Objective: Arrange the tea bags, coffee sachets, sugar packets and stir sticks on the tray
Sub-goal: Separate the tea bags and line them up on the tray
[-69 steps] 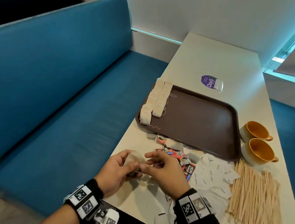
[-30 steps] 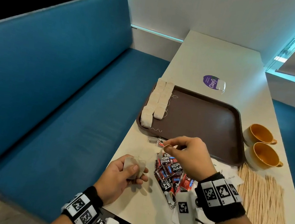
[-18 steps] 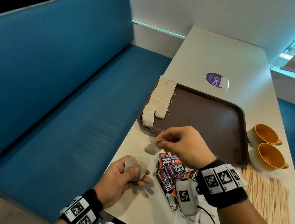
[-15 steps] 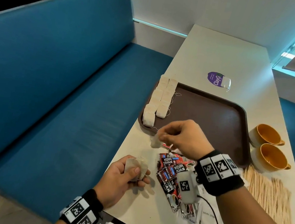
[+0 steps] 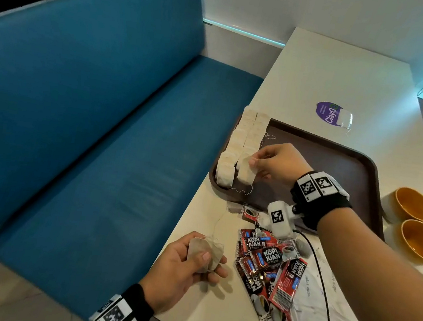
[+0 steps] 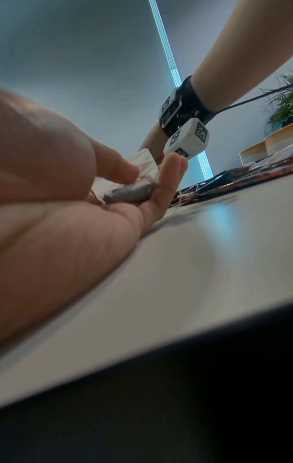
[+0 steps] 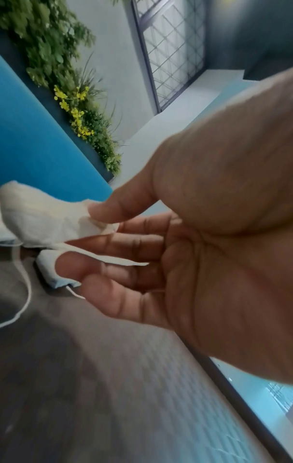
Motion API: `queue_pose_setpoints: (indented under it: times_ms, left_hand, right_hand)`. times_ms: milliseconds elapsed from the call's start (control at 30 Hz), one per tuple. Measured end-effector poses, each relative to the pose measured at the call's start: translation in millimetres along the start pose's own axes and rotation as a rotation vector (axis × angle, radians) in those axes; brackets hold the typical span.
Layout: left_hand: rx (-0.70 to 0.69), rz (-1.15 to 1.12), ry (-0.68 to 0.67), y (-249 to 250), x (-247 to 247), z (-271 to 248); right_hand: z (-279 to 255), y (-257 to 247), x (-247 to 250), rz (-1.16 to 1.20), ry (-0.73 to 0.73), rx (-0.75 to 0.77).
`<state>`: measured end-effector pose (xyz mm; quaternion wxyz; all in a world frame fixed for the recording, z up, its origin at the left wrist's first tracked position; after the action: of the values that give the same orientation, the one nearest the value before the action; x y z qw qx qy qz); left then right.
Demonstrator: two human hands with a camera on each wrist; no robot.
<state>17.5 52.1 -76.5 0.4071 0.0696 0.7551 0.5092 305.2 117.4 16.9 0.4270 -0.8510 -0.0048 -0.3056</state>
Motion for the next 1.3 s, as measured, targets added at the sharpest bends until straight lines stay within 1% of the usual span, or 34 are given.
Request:
queue_pose_setpoints:
  times_ms: [67,167,333,400,533,600,800,867,967,1067,1133,1233,1300]
  left_hand:
    - [-0.004,-0.010,-0.004,0,0,0]
    - [-0.008,-0.013,-0.008,0,0,-1]
    - [-0.011,-0.018,-0.009,-1,0,-1]
    - [-0.012,-0.022,-0.010,-1,1,0]
    - [-0.009,-0.025,-0.010,0,1,0]
    - [-0.003,-0.018,-0.011,0,1,0]
    - [0.003,0.062,0.005,1,2,-1]
    - [-0.009,0.068,0.016,0,2,-1]
    - [-0.028,0.049,-0.002,0,0,-1]
    - [-0.032,0.004,-0.007,3,-3,-3]
    - [-0.030,-0.007,0.008,5,-5,-3]
    - [-0.020,-0.032,0.031,8,-8,-3]
    - [-0.020,-0.044,0.024,8,-8,-4]
  right_hand:
    - [10,1,-6,-0.077,0.007,-0.027]
    - [27,5,-12,-0.171,0.058,-0.049]
    - [38,4,-10,-0.138,0.186,0.032]
    - [36,4,-7,-0.153,0.167,0.056]
    - [31,11,-12,-0.312,0.066,0.022]
    - [31,14,-18,-0.358,0.065,0.008]
    - [32,10,-21,-0.349,0.066,-0.002]
    - [27,10,-18,-0.310,0.065,0.004]
    - [7,10,-12,-0.199,0.096,0.040]
    - [-34,9,-12,-0.063,0.114,0.096]
    - [-70,10,-20,-0.052,0.047,0.120]
    - [-118,20,-42,-0.014,-0.113,0.120]
    - [-136,34,-57,-0.006,-0.136,0.086]
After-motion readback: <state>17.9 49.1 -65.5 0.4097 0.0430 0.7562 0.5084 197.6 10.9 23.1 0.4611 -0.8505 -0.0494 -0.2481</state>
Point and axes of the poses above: each hand's wrist, its own z-axis towards the middle knuckle, its own x-axis out of the back of the hand, y = z × x, the point moved 3 cm from there along z, towards the middle knuckle, and after that the axes turned 12 degrees about -x, right-handed, at the moved point
